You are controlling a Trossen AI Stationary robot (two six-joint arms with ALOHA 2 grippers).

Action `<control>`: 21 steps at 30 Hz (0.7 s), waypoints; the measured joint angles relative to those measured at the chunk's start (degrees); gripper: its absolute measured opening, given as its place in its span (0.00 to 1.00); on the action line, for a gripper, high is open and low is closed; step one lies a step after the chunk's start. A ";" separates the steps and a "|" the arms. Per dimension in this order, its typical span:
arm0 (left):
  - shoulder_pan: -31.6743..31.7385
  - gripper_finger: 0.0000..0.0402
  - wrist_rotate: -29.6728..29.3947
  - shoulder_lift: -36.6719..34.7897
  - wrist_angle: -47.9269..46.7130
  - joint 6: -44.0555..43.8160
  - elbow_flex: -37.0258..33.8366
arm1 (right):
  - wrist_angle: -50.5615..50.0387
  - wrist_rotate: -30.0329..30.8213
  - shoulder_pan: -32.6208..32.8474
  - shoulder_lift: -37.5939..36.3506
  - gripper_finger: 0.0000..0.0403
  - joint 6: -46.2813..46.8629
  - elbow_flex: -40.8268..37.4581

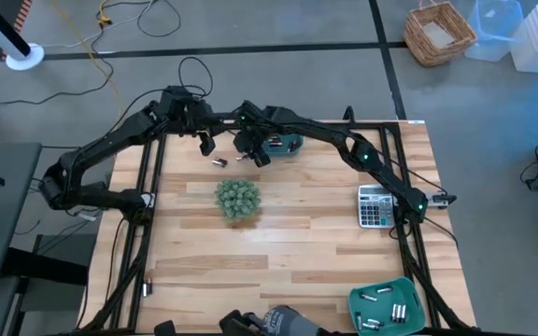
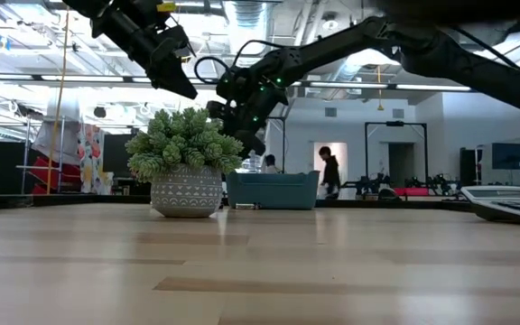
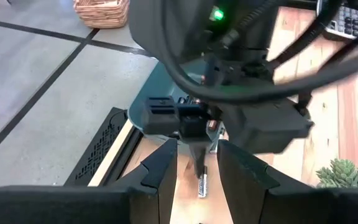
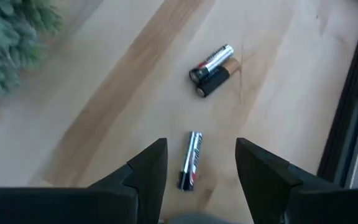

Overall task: Sort batteries
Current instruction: Put the silver battery into the green bin

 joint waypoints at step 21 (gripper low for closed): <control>0.00 0.27 -0.01 0.00 0.02 -4.87 0.00 | -6.08 -7.74 -3.95 -0.11 0.51 -9.24 0.00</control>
